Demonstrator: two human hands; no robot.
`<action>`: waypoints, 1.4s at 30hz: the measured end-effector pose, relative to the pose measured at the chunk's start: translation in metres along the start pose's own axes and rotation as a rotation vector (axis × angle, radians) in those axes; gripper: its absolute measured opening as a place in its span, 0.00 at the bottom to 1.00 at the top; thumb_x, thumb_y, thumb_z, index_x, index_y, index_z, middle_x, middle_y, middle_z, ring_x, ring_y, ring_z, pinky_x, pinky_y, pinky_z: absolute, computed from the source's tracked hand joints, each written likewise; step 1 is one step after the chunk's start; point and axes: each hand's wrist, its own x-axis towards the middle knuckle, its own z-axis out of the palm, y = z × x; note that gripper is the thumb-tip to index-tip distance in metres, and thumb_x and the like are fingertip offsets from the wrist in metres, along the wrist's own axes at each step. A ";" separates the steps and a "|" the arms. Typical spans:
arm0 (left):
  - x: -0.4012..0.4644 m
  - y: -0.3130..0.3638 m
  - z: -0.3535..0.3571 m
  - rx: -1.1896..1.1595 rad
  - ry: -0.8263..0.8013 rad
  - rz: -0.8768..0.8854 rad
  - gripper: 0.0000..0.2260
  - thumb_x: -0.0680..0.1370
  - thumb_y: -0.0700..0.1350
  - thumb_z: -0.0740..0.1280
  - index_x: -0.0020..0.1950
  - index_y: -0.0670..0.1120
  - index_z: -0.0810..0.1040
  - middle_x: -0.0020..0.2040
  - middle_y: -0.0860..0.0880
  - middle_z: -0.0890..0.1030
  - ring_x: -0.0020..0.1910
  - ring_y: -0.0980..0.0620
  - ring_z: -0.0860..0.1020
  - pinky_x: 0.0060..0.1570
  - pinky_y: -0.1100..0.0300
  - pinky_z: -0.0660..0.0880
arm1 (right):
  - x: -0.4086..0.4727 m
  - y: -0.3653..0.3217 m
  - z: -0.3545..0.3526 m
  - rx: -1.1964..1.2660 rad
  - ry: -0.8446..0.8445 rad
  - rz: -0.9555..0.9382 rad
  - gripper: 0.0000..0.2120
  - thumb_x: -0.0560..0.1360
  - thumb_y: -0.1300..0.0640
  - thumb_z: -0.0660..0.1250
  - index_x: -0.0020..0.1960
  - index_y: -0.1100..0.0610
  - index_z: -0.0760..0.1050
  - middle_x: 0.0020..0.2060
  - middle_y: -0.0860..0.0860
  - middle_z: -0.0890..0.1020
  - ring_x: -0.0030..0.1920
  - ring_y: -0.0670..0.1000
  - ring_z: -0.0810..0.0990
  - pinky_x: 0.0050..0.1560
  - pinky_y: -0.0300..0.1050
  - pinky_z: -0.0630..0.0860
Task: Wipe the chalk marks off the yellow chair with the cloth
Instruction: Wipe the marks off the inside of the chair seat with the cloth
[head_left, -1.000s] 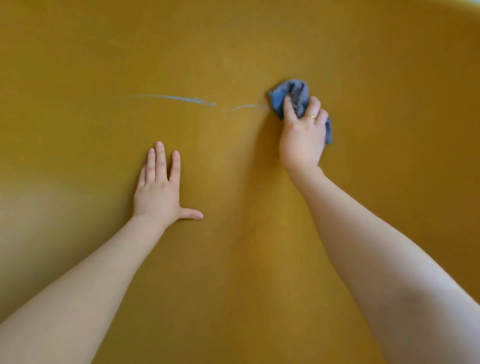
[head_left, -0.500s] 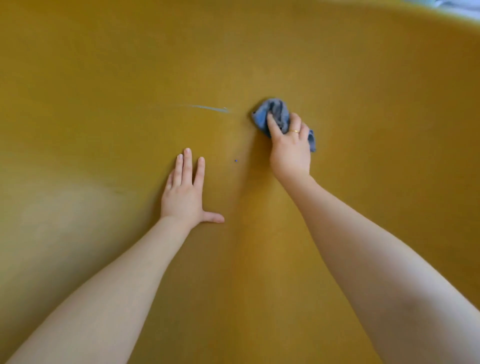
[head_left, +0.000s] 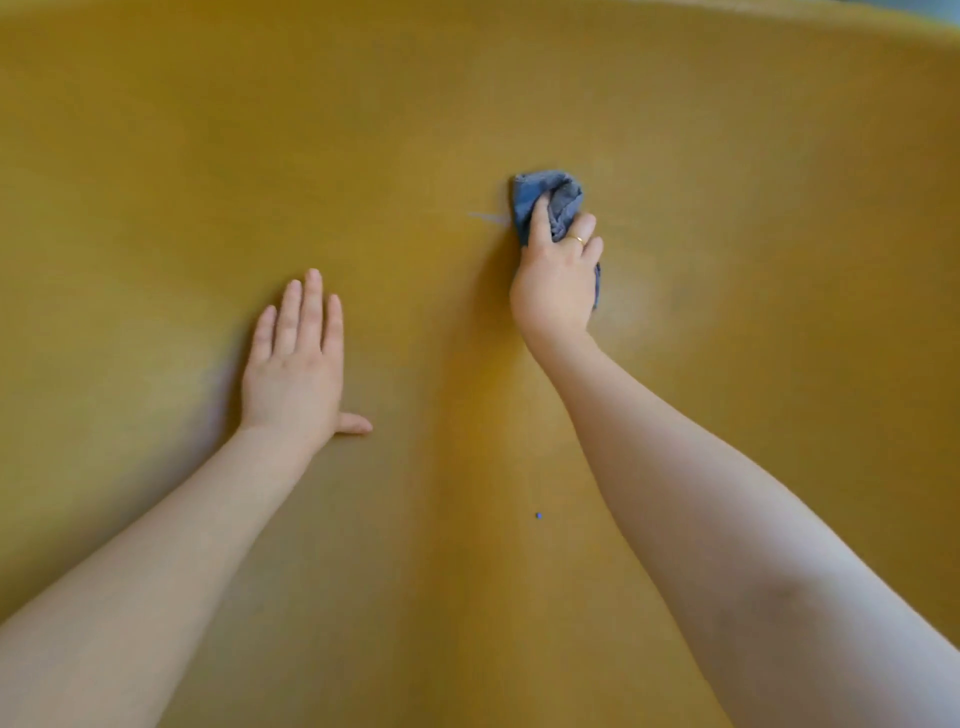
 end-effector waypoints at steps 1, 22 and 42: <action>-0.002 -0.008 0.001 0.008 -0.003 -0.048 0.60 0.61 0.70 0.69 0.76 0.39 0.38 0.76 0.39 0.35 0.76 0.42 0.40 0.74 0.51 0.42 | -0.004 -0.018 0.002 -0.011 -0.011 -0.066 0.28 0.78 0.64 0.52 0.75 0.52 0.47 0.71 0.63 0.54 0.65 0.62 0.61 0.64 0.49 0.63; -0.007 -0.036 0.015 -0.180 0.026 -0.005 0.61 0.62 0.71 0.67 0.75 0.38 0.36 0.76 0.43 0.35 0.76 0.46 0.38 0.74 0.55 0.40 | -0.007 -0.070 0.002 0.103 0.005 -0.006 0.34 0.74 0.70 0.51 0.74 0.45 0.51 0.71 0.60 0.56 0.64 0.62 0.60 0.60 0.52 0.68; -0.092 -0.002 0.014 -0.307 -0.392 0.390 0.56 0.63 0.68 0.69 0.77 0.47 0.39 0.77 0.46 0.37 0.77 0.49 0.40 0.74 0.55 0.42 | -0.098 0.084 -0.011 0.242 -0.371 -0.269 0.22 0.72 0.69 0.55 0.62 0.56 0.75 0.54 0.64 0.72 0.54 0.66 0.72 0.60 0.52 0.68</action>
